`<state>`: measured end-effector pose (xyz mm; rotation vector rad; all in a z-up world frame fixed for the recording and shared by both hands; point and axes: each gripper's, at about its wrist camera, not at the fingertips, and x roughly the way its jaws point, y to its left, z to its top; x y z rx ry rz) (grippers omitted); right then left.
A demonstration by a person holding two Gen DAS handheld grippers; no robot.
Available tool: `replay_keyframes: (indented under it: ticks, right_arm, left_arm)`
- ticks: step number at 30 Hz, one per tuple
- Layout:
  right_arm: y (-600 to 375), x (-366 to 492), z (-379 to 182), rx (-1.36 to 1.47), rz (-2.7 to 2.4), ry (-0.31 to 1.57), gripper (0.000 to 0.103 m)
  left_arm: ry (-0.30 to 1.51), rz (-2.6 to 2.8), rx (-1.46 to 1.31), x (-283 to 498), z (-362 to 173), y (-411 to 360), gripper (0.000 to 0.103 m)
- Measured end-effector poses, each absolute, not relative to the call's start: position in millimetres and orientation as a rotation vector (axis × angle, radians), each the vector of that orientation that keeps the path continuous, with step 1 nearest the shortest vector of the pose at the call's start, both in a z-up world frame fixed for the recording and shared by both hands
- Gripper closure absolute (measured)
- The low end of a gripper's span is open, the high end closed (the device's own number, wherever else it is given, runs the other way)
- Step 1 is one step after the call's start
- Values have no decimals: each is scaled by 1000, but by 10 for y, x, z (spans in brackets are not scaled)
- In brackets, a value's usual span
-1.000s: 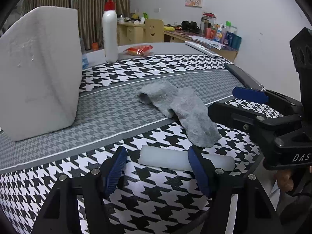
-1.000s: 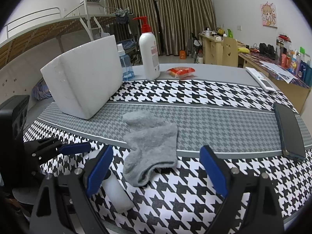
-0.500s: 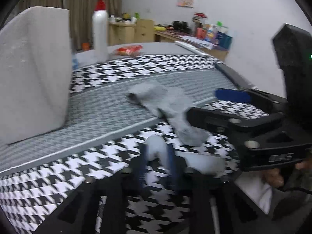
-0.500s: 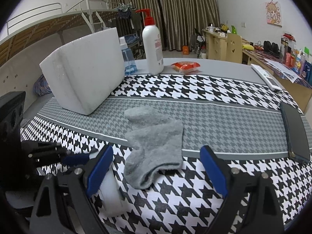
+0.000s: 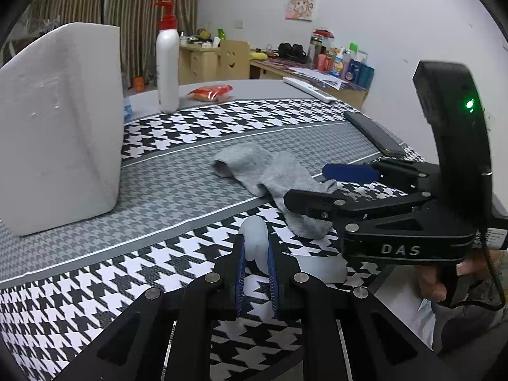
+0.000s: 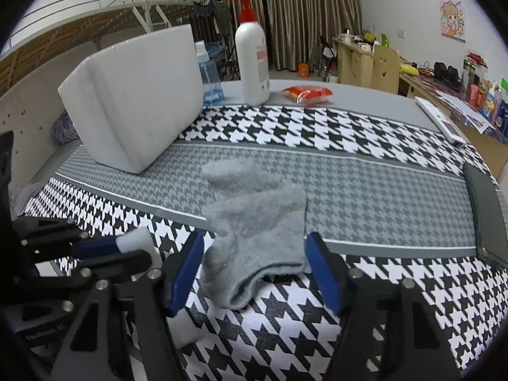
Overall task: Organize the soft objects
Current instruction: 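Pinch the grey sock with right gripper while left gripper holds the white roll, then lift the white roll and grey sock up over the white foam box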
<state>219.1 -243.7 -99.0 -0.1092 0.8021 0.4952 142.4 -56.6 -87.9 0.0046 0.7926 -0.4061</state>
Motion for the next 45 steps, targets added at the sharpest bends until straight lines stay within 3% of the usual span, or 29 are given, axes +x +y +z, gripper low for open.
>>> replay_keyframes:
  ticks: [9,13,15,45]
  right_arm:
    - [-2385,2189,-1026,-133,488,827,60]
    - [-2374,2184,-1023,-131,489,833,81]
    - [-2376,2171,-1012,-123,492,833,86]
    - [-2397,1782,-184,-60,516,570,87]
  left_arm:
    - [776,-397,-29,1384,-834,-454,89]
    - [762,-387,-37,1351,-800,-417,89]
    - [756,-382,-38,1340,-787,-405,89]
    - [554,-238,-18,1134,-193,25,89]
